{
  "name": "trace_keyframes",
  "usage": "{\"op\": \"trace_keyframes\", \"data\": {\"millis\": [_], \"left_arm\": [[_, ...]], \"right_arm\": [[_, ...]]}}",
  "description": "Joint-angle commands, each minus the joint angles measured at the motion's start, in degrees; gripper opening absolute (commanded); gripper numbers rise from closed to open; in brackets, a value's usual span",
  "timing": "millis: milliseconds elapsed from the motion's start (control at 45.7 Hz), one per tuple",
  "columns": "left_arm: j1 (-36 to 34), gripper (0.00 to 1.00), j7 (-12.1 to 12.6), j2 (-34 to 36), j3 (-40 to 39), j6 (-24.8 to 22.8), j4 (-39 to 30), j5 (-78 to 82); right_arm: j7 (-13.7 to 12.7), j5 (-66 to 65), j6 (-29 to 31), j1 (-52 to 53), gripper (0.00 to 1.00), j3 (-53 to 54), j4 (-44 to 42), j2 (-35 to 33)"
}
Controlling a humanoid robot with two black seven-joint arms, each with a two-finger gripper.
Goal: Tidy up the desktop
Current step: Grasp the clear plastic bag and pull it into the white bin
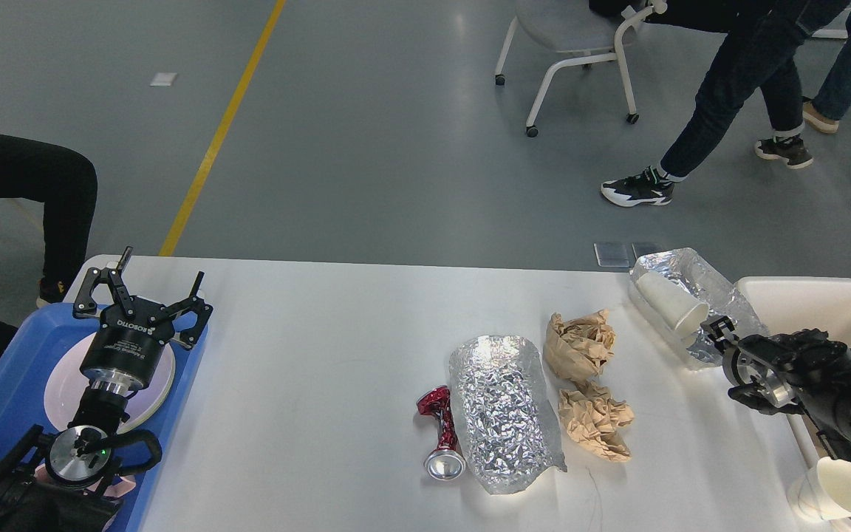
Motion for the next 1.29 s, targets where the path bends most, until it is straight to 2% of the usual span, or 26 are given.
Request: {"op": "trace_keyframes", "data": {"millis": [0, 66, 197, 285, 482, 569, 1007, 1117, 1270], "left_arm": [[0.00, 0.96, -0.10, 0.00, 0.00, 0.00, -0.07, 0.00], [0.00, 0.96, -0.01, 0.00, 0.00, 0.00, 0.02, 0.00], [0.00, 0.96, -0.01, 0.00, 0.00, 0.00, 0.02, 0.08], [0.00, 0.96, -0.10, 0.00, 0.00, 0.00, 0.02, 0.00], [0.00, 0.96, -0.01, 0.00, 0.00, 0.00, 0.02, 0.00], [0.00, 0.96, -0.01, 0.00, 0.00, 0.00, 0.02, 0.00], [0.00, 0.96, -0.01, 0.00, 0.00, 0.00, 0.02, 0.00], [0.00, 0.96, -0.01, 0.00, 0.00, 0.00, 0.02, 0.00], [0.00, 0.96, -0.01, 0.00, 0.00, 0.00, 0.02, 0.08]], "right_arm": [[-0.04, -0.04, -0.04, -0.02, 0.71, 0.03, -0.14, 0.13], [-0.04, -0.04, -0.04, -0.37, 0.65, -0.06, -0.23, 0.22], [-0.04, -0.31, 0.05, -0.55, 0.39, -0.06, -0.14, 0.48], [-0.04, -0.48, 0.05, -1.60, 0.27, -0.24, -0.23, 0.57], [-0.04, -0.48, -0.13, -1.69, 0.15, -0.15, -0.67, 0.75], [-0.22, -0.48, -0.13, -1.69, 0.00, -0.15, -0.58, 0.92], [-0.75, 0.13, 0.93, -0.03, 0.00, 0.46, 1.17, -1.10], [-0.92, 0.13, 1.10, 2.00, 0.00, 3.27, 5.65, -4.78], [-1.97, 0.13, 1.19, 7.18, 0.00, 7.15, 17.16, -13.13]]}}
